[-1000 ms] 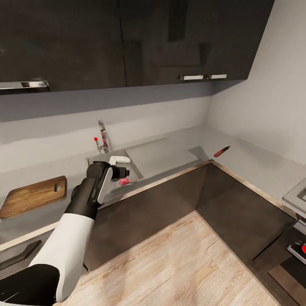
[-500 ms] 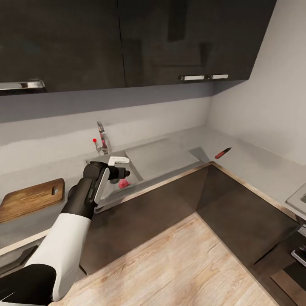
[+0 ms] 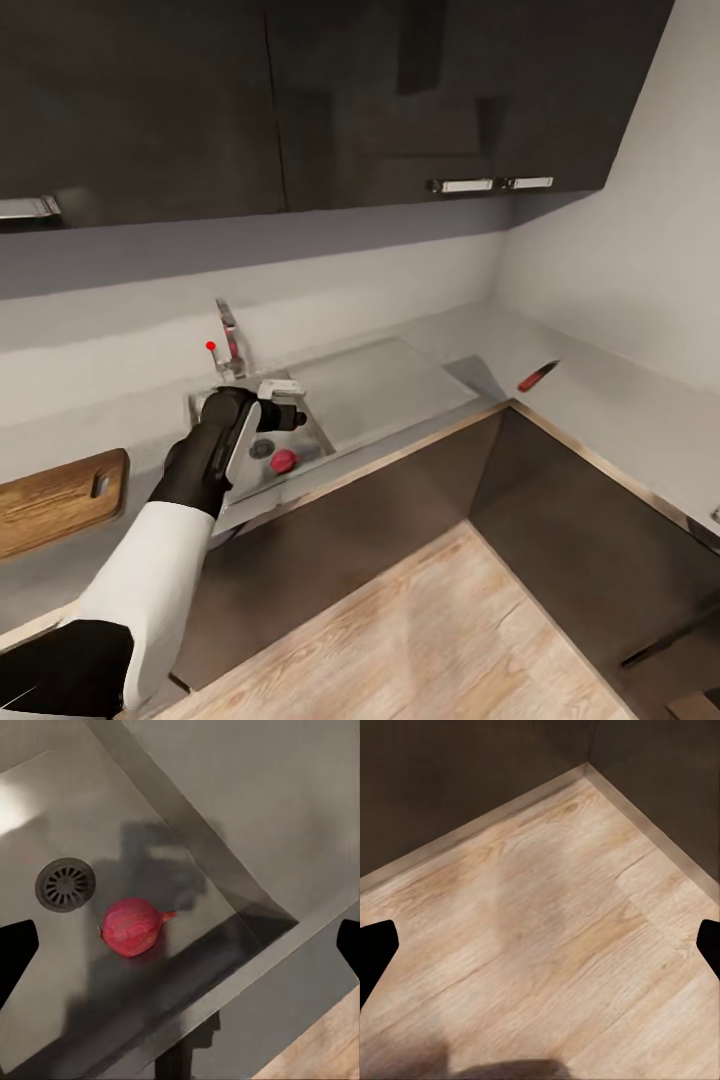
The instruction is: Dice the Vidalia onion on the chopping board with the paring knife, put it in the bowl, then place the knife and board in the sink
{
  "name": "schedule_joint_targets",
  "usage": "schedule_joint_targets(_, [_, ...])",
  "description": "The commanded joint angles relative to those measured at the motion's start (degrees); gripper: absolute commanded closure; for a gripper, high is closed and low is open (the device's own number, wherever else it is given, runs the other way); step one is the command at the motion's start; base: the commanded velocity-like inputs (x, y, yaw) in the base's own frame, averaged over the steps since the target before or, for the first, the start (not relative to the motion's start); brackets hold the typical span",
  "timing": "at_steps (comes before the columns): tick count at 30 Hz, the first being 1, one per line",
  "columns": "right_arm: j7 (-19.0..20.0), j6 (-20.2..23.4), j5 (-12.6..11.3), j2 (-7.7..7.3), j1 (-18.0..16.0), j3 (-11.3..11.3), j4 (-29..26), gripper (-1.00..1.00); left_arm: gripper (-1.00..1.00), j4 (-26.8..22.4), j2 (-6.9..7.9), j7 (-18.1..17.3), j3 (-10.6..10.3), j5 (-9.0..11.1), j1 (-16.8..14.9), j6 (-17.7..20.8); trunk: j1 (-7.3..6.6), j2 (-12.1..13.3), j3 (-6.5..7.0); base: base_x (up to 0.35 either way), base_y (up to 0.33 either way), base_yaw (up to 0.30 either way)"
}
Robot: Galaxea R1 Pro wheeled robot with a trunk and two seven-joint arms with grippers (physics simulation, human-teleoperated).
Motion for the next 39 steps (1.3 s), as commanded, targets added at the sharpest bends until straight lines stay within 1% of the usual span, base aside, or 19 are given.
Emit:
schedule_joint_targets(1, [-0.44, -0.13, 0.62, 0.03, -0.03, -0.19, 0.02, -1.0, -1.0, 0.25, 0.0, -0.01, -0.02, -0.02, -0.05, 0.26, 0.06, -0.11, -0.11, 0.262, 0.0, 0.0])
schedule_joint_targets(5, [-0.44, -0.12, 0.62, 0.02, 0.02, -0.19, 0.02, -1.0, -1.0, 1.23, 0.08, 0.06, -0.04, -0.01, -0.05, 0.45, 0.06, -0.11, -0.11, 0.163, 0.0, 0.0])
schedule_joint_targets(12, [-0.44, -0.1, 0.62, 0.02, -0.03, -0.19, 0.02, -1.0, -1.0, 1.98, 2.0, 0.08, 0.04, 0.13, -0.05, 0.6, 0.06, -0.11, -0.11, 0.018, 0.0, 0.0])
schedule_joint_targets(18, [-0.44, -0.1, 0.62, 0.02, -0.01, -0.19, 0.02, -1.0, -1.0, 2.7, 3.0, 0.08, -0.01, 0.13, -0.06, 0.61, 0.06, -0.11, -0.11, 0.001, 0.0, 0.0])
schedule_joint_targets(23, [-0.44, -0.17, 0.62, 0.02, 0.0, -0.19, 0.02, -1.0, -1.0, 5.58, 3.09, 0.01, -0.11, 0.13, -0.09, 0.61, 0.06, -0.11, -0.11, 0.0, 0.0, 0.0])
schedule_joint_targets(39, [-0.44, -0.19, 0.62, 0.07, -0.02, -0.19, 0.02, -1.0, -1.0, 10.86, 3.08, -0.01, -0.1, 0.22, -0.09, 0.53, 0.06, -0.11, -0.11, 0.006, 0.0, 0.0])
